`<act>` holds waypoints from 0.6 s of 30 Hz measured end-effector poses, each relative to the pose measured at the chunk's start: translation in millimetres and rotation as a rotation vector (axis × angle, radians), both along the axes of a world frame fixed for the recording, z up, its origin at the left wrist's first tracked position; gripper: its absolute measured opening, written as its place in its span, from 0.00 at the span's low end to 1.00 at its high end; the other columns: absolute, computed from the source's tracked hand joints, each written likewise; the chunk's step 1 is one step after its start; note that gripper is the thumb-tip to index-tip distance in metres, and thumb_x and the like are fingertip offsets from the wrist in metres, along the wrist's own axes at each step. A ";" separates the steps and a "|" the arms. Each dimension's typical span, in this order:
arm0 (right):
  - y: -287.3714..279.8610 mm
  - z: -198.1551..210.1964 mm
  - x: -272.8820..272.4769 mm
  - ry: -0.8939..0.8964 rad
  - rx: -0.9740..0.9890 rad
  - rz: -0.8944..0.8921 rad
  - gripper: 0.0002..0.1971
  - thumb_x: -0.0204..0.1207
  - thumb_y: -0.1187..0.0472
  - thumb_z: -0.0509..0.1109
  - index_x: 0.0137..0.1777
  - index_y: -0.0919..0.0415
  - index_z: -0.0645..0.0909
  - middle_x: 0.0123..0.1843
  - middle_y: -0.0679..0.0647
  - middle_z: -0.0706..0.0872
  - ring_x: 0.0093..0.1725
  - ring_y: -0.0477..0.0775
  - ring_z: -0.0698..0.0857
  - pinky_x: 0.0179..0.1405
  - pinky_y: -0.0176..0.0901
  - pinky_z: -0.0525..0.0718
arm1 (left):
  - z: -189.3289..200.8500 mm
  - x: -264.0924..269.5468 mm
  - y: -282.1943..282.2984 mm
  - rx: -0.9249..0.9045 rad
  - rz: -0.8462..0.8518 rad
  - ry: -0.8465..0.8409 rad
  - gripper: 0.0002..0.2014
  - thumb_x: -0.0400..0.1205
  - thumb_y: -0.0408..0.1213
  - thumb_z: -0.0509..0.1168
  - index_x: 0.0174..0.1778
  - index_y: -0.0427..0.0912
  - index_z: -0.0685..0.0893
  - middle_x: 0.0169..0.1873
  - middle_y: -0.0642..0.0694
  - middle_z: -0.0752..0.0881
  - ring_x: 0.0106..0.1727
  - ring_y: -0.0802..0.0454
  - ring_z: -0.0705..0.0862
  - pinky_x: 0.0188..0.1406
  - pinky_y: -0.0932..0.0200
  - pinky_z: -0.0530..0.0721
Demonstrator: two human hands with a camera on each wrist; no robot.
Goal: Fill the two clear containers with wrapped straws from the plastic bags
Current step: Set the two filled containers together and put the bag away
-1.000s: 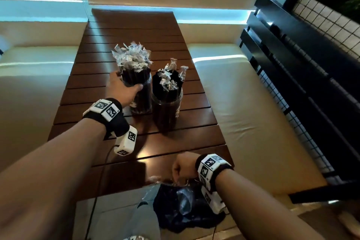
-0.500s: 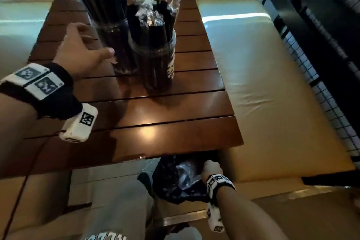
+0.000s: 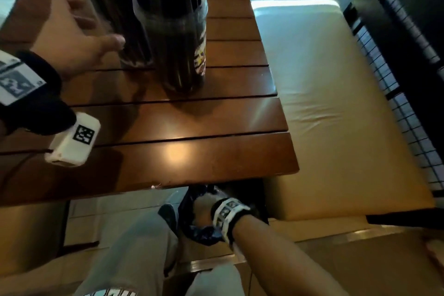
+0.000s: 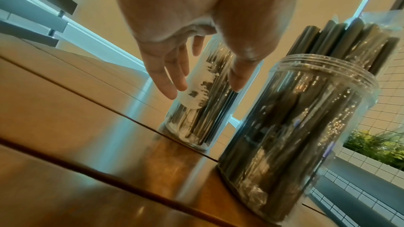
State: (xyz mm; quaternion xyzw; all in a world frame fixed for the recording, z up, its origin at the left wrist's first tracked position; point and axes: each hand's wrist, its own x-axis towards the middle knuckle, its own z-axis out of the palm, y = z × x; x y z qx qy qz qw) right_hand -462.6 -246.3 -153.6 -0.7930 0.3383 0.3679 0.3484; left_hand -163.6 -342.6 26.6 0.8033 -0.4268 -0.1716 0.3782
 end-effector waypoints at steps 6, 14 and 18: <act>-4.0 205.1 67.4 -0.498 -0.093 0.284 0.14 0.82 0.45 0.65 0.41 0.53 0.80 0.40 0.51 0.81 0.42 0.55 0.78 0.32 0.40 0.72 | 30.5 -4.9 1.6 -0.002 -0.004 0.071 0.44 0.71 0.48 0.79 0.77 0.43 0.62 0.69 0.38 0.77 0.59 0.47 0.82 0.60 0.48 0.82; -114.1 300.7 68.0 -1.268 -1.082 -0.904 0.34 0.60 0.35 0.80 0.61 0.50 0.72 0.56 0.46 0.75 0.55 0.49 0.77 0.54 0.52 0.83 | 78.5 -4.0 -3.6 -0.064 -0.052 0.098 0.59 0.58 0.60 0.83 0.80 0.42 0.60 0.75 0.41 0.70 0.72 0.44 0.75 0.74 0.43 0.75; -146.5 283.6 79.1 -1.130 -0.624 -1.040 0.64 0.51 0.35 0.85 0.84 0.48 0.51 0.79 0.51 0.66 0.78 0.50 0.67 0.76 0.44 0.68 | 85.7 -13.2 -17.6 -0.141 -0.120 0.248 0.62 0.53 0.64 0.83 0.79 0.47 0.61 0.74 0.47 0.73 0.74 0.50 0.74 0.76 0.47 0.72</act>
